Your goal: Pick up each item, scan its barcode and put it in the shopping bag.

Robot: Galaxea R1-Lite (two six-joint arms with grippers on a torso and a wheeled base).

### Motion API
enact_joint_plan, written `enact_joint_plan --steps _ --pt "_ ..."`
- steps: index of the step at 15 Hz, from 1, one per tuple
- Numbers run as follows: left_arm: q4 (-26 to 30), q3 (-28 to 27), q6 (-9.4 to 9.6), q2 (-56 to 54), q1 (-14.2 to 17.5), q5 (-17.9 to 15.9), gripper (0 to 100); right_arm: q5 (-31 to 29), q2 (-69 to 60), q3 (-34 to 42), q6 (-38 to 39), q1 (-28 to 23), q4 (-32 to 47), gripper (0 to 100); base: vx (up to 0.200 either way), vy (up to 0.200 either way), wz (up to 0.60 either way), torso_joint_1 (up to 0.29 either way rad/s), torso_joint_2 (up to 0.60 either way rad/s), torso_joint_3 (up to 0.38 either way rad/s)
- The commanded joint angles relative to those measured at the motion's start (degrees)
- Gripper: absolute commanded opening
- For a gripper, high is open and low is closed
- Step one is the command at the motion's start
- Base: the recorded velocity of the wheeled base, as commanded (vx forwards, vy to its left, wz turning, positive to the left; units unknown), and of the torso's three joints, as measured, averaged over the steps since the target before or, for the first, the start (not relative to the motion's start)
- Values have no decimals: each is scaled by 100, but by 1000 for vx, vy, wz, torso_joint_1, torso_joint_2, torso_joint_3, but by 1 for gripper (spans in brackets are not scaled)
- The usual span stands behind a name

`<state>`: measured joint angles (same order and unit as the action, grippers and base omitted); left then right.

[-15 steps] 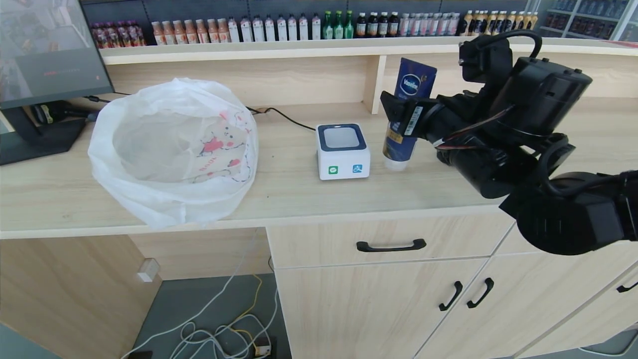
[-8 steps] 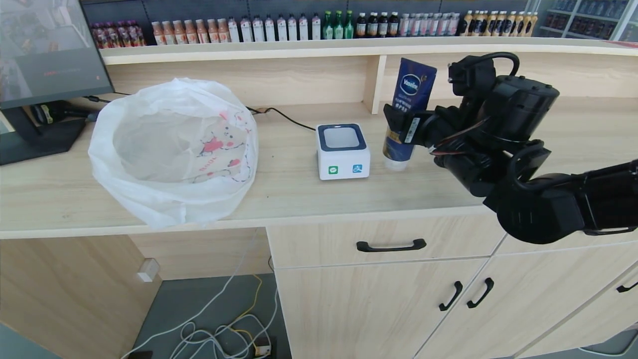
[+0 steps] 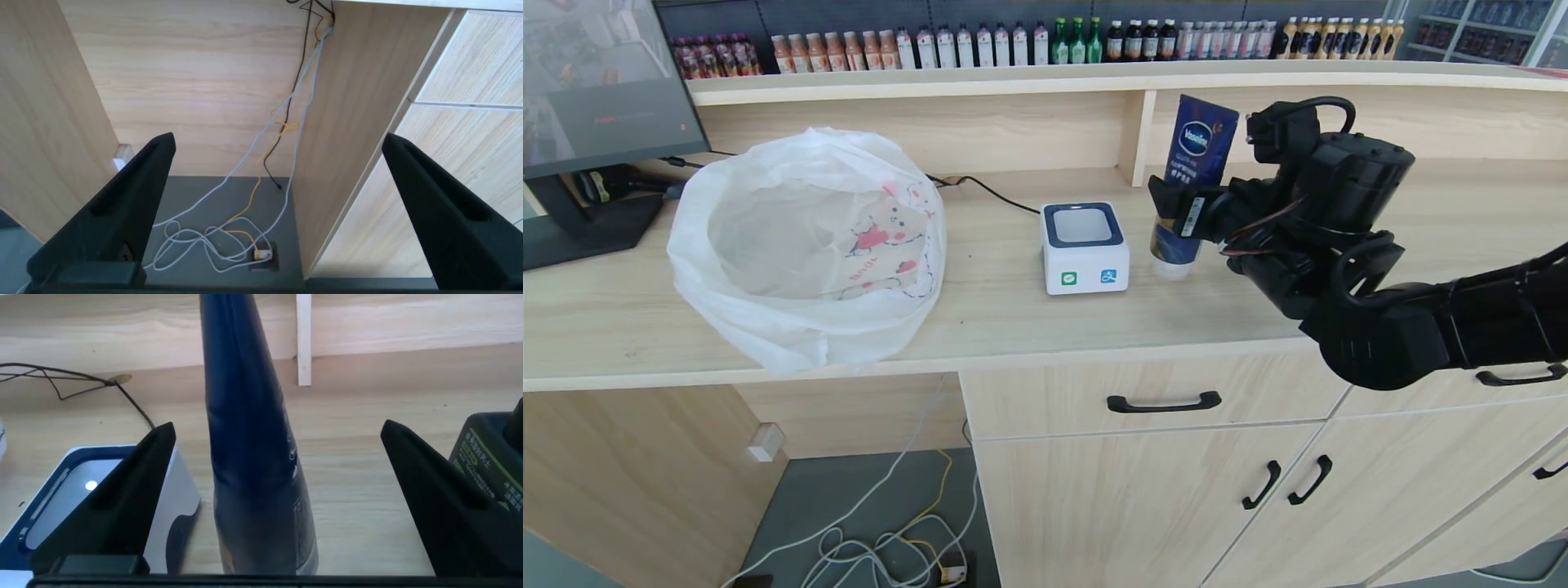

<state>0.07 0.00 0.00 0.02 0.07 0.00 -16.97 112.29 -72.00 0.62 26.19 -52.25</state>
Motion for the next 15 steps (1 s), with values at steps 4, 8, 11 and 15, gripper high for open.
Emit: enact_joint_plan --steps 4,8,11,15 --pt "1 0 0 -2 1 0 100 36 92 -34 35 -8 -5 100 0 0 0 0 0 0" --pt "1 0 0 -2 1 0 100 36 179 -51 43 -52 -13 100 0 0 0 0 0 0" --pt "1 0 0 -2 1 0 100 36 223 -86 43 -61 -13 100 0 0 0 0 0 0" --pt "1 0 0 -2 1 0 100 45 302 -95 52 -70 -13 100 0 0 0 0 0 0"
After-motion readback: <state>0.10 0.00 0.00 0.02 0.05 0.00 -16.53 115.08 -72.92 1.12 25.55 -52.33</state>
